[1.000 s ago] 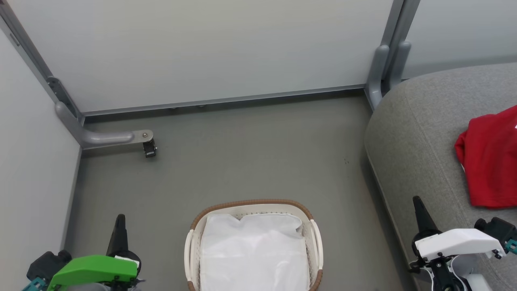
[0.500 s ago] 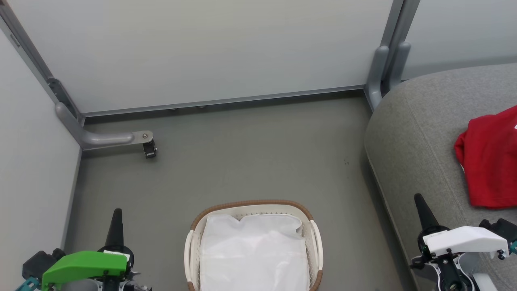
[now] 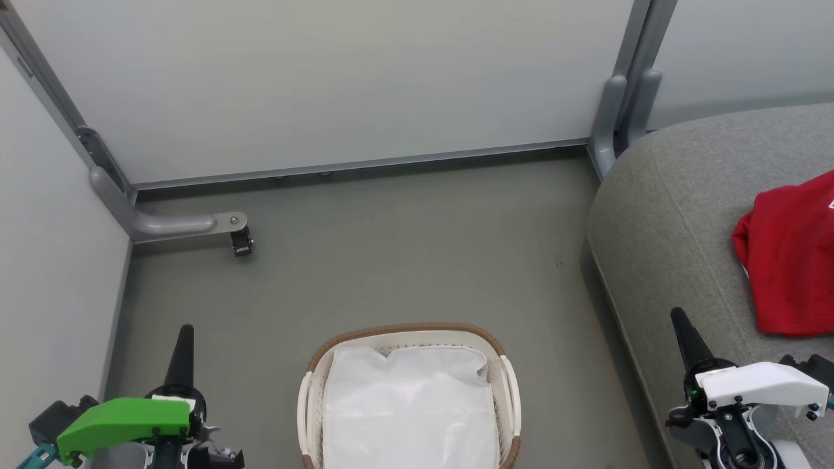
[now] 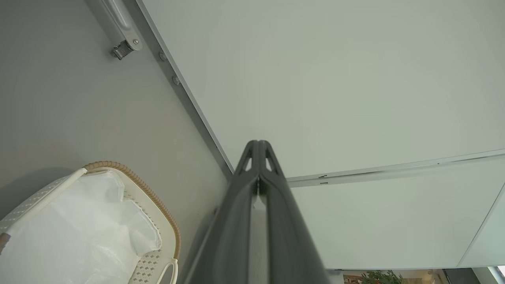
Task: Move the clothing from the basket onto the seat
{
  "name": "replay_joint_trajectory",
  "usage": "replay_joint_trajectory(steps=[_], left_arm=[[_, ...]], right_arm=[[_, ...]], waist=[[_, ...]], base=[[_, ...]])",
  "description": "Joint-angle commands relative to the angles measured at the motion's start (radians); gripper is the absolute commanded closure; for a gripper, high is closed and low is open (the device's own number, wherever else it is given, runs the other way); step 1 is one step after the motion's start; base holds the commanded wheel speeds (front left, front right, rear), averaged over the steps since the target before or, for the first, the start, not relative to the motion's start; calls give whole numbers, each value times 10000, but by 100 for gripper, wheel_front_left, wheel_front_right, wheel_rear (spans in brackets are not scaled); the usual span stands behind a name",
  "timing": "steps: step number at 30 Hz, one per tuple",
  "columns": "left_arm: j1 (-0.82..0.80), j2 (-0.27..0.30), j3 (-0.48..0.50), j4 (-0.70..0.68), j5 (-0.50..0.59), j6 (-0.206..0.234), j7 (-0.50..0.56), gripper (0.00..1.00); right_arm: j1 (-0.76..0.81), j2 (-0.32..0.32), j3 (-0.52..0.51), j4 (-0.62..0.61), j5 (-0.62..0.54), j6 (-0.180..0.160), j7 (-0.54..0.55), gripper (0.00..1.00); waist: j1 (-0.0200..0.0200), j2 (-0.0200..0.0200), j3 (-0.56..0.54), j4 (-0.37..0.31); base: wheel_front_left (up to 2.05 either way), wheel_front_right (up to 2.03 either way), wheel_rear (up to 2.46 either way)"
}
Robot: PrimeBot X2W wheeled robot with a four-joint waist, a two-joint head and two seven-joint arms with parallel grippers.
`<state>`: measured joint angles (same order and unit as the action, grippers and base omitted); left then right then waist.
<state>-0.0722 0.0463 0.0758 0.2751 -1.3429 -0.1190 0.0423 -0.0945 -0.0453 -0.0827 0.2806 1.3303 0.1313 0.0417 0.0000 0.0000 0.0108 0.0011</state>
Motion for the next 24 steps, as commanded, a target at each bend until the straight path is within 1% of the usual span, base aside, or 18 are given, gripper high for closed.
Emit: replay_joint_trajectory(steps=[1,24], left_arm=[[-213,53,80,-88,-262,-60,58,100],[-365,62,306,-256,-1925,-121,524,100]], right_arm=[[-174,-55,-45,-105,246,-7,62,100],[-185,-70,-244,-298,1997,-6,538,100]], waist=[[0,0,-3,0],[0,0,-49,-7]], base=[[0,0,0],[0,0,0]])
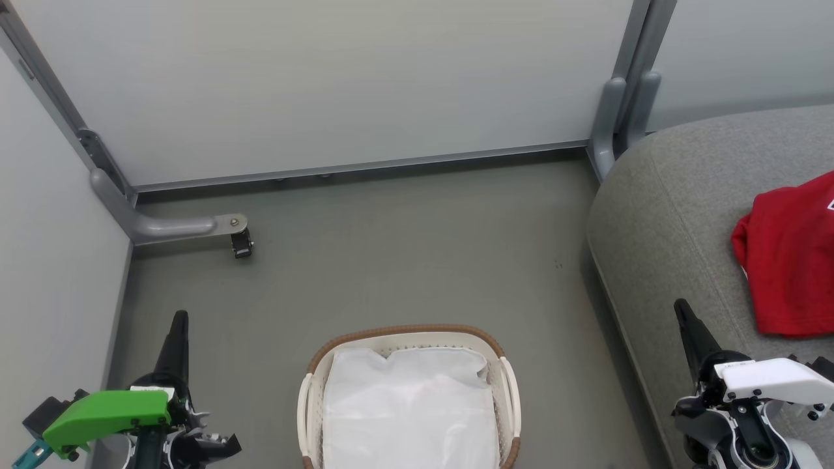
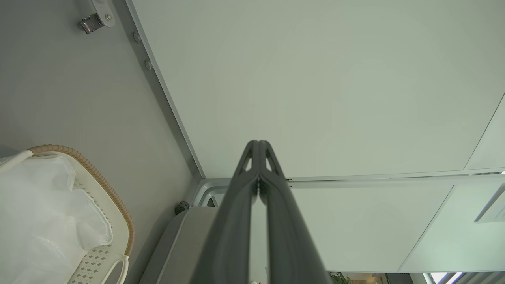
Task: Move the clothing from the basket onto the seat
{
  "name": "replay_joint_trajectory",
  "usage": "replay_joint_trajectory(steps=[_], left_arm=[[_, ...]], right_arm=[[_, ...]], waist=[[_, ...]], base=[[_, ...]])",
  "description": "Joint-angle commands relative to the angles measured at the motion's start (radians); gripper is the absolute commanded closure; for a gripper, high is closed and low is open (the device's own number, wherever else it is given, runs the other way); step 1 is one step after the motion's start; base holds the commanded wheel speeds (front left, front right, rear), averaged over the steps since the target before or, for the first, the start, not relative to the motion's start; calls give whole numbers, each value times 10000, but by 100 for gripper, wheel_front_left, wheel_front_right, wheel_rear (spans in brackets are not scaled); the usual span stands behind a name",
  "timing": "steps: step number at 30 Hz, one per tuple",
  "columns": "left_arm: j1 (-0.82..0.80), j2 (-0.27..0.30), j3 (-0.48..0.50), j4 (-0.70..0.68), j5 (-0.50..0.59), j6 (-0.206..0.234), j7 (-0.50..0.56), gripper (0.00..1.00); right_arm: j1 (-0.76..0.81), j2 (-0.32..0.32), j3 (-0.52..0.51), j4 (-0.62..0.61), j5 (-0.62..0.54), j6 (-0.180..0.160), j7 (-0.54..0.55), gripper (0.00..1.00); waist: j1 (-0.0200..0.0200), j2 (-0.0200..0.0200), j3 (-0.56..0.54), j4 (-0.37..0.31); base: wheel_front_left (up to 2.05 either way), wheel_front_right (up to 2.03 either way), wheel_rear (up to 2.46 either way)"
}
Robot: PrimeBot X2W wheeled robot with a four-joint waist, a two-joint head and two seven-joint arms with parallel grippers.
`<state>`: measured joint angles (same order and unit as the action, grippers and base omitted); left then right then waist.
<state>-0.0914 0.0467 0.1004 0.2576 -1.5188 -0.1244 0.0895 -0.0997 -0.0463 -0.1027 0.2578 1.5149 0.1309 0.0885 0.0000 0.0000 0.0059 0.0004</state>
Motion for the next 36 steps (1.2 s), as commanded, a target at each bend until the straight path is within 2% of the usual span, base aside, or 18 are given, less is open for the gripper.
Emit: replay_joint_trajectory(steps=[1,13,36], left_arm=[[-167,59,69,-85,-226,-71,59,100],[-253,63,165,-143,-967,-92,272,100],[-230,62,158,-135,-958,-86,281,100]], right_arm=[[-130,-61,-51,-78,214,-2,93,100],[-119,-67,-136,-160,994,-3,299,100],[-112,-67,-130,-153,998,-3,281,100]], waist=[[0,0,-3,0],[0,0,-27,-4],[0,0,-28,-4]], base=[[0,0,0],[0,0,0],[0,0,0]])
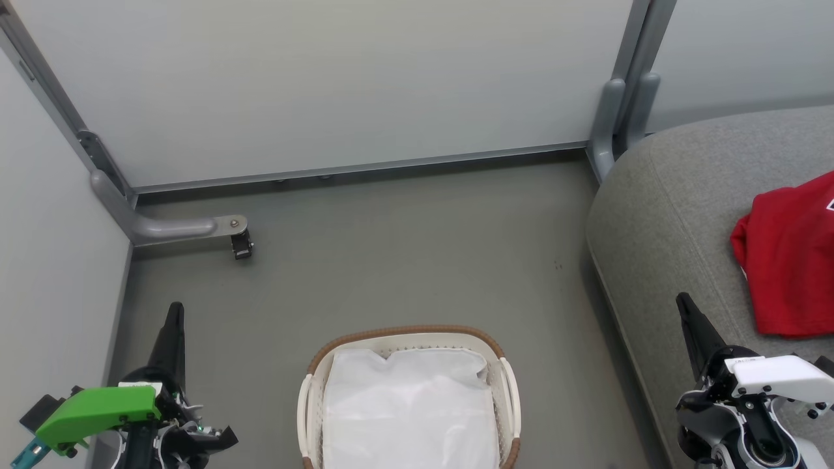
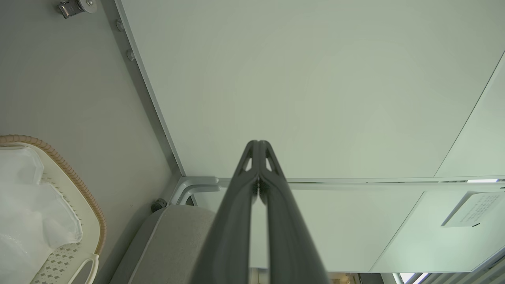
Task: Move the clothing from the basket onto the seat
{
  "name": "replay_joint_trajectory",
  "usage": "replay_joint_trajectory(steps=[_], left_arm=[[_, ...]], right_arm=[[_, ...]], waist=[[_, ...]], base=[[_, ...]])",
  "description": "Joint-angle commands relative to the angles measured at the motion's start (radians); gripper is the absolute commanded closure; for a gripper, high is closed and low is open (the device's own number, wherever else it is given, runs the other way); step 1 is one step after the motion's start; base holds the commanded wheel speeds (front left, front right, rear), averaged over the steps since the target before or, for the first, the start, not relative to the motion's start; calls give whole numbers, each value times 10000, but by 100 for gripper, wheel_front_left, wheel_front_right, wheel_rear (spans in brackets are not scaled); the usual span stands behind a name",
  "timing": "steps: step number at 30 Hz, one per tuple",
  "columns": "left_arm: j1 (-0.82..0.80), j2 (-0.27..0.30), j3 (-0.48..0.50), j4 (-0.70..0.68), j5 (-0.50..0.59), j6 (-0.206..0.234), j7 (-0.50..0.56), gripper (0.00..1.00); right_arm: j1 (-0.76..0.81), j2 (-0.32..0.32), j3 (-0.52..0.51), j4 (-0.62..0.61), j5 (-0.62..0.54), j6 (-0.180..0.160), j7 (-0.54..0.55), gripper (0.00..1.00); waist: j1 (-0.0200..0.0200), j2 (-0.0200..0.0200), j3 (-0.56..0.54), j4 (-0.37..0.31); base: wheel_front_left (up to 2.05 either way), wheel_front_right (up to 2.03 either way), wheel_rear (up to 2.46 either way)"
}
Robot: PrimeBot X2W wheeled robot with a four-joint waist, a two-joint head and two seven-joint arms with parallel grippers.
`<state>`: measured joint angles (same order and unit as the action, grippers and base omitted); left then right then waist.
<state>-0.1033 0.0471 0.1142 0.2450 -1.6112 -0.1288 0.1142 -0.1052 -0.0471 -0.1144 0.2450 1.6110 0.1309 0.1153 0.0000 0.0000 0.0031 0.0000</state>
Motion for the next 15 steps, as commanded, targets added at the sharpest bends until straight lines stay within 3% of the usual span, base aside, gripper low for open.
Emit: replay_joint_trajectory(steps=[1,15], left_arm=[[-111,58,19,-6,-34,-42,33,100],[-111,58,20,-7,-34,-42,33,100]], right_arm=[[-56,-59,-13,-25,37,-3,13,100],[-53,-59,-12,-25,38,-3,12,100]], waist=[[0,0,0,0],[0,0,0,0]], base=[[0,0,0],[0,0,0]])
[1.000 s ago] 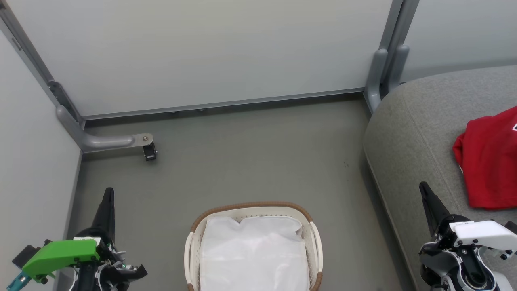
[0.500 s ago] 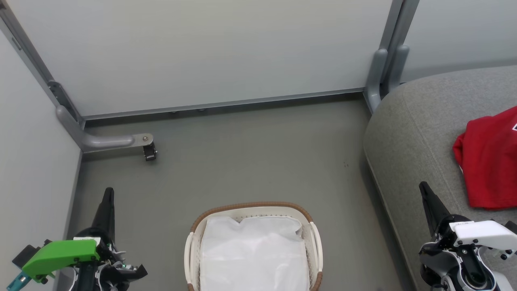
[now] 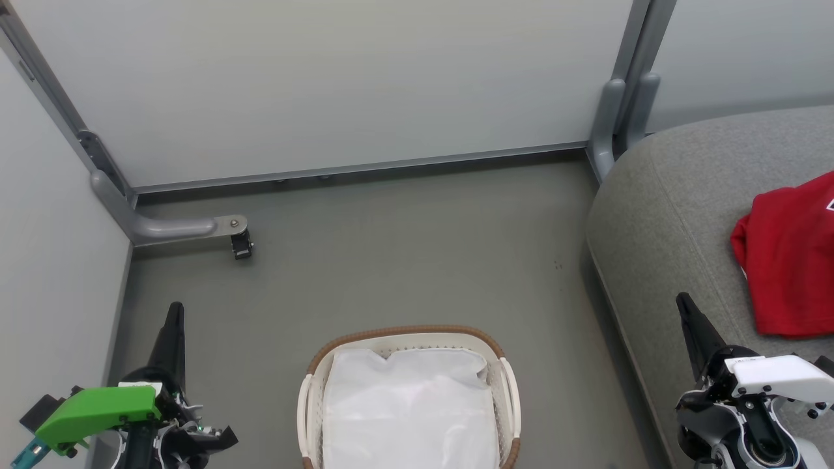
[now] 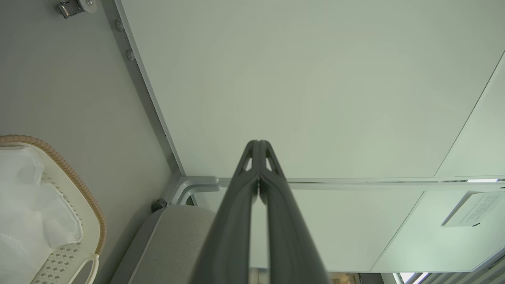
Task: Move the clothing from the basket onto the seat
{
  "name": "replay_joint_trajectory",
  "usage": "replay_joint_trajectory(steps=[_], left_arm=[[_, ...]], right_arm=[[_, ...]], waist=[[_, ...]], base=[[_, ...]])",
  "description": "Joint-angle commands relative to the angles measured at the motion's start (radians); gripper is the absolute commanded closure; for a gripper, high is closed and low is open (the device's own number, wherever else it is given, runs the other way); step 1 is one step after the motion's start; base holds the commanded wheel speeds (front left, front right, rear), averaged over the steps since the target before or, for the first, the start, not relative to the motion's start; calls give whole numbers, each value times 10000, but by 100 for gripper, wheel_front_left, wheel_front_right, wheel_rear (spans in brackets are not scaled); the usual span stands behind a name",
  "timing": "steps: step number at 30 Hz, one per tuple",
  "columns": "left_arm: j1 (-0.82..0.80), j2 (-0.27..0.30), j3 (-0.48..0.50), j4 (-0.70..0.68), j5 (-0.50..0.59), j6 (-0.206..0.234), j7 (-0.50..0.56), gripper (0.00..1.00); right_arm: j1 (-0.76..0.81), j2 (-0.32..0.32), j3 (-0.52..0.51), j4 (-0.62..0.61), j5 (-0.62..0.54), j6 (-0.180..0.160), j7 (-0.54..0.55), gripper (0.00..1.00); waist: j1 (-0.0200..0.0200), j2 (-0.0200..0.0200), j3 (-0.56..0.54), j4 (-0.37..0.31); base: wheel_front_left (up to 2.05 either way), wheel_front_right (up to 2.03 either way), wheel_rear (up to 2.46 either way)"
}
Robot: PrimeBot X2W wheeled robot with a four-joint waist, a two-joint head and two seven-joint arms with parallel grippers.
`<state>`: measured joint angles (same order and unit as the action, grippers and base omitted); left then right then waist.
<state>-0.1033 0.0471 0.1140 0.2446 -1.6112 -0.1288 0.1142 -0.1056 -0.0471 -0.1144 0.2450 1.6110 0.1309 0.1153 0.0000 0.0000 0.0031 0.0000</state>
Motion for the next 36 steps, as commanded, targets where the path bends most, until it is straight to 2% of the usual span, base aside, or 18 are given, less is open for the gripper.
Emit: replay_joint_trajectory(steps=[1,36], left_arm=[[-111,58,21,-3,-34,-42,33,100],[-110,58,21,-8,-35,-40,32,100]], right_arm=[[-49,-59,-12,-25,38,-3,12,100],[-37,-59,-11,-25,39,-3,11,100]], waist=[[0,0,0,0],[0,0,0,0]], base=[[0,0,0],[0,0,0]])
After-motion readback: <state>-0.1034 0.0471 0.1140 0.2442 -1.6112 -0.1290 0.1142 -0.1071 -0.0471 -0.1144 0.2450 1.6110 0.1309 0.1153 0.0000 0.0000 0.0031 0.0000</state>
